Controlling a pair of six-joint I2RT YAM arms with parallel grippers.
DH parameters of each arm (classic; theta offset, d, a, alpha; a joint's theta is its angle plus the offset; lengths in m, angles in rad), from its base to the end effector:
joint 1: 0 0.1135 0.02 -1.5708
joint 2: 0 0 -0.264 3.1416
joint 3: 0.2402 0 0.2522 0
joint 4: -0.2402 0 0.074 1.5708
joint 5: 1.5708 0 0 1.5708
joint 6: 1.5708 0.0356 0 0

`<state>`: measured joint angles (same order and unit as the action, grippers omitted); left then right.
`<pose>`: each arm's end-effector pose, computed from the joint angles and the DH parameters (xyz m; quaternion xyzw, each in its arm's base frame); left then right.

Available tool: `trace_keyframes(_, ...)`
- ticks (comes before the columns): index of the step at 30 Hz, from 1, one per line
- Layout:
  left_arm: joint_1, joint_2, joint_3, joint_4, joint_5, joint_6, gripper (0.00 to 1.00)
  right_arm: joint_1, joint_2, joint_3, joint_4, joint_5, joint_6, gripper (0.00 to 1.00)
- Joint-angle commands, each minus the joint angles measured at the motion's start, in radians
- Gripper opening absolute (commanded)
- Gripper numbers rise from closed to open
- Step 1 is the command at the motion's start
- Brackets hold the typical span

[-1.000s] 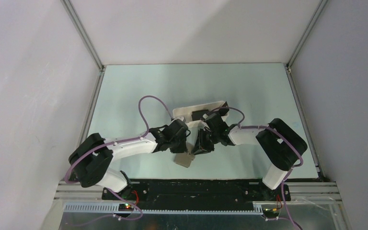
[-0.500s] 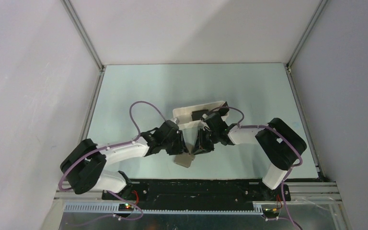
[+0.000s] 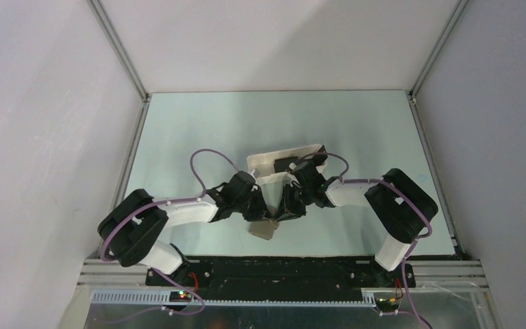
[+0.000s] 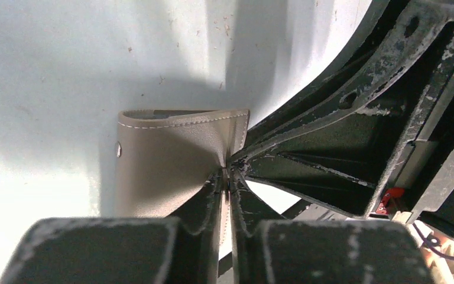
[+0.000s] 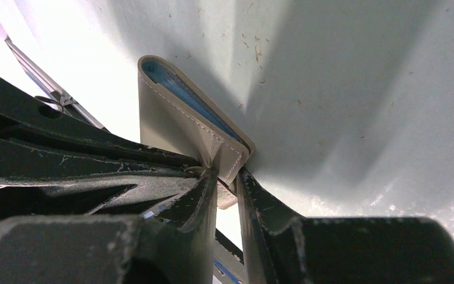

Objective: Put the credit cards into the card holder
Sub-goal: Close the card holder at the center of the board.

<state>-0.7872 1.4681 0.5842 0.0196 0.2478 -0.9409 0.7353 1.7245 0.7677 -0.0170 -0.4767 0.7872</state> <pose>0.1809 -0.1940 0.1422 -0.0288 0.9316 -0.3364 0.1347 0.2189 0.2200 0.1214 -0.0453 0.9302 0.3605 0.0512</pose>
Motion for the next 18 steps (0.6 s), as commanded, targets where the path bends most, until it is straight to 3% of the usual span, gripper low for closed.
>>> trace_keyframes(1, -0.009, 0.019, -0.012, 0.031, 0.024, 0.001, 0.06, 0.007, 0.086, -0.042, -0.126, 0.190, -0.074, 0.23)
trace_keyframes(3, -0.008, 0.011, -0.010, 0.017, 0.014, 0.006, 0.01, 0.005, 0.088, -0.042, -0.126, 0.189, -0.075, 0.23)
trace_keyframes(12, -0.009, -0.093, 0.032, -0.145, -0.122, 0.078, 0.00, 0.004, 0.088, -0.043, -0.130, 0.187, -0.078, 0.23)
trace_keyframes(18, -0.015, -0.051, 0.048, -0.171, -0.108, 0.122, 0.00, 0.002, 0.078, -0.042, -0.132, 0.186, -0.078, 0.24)
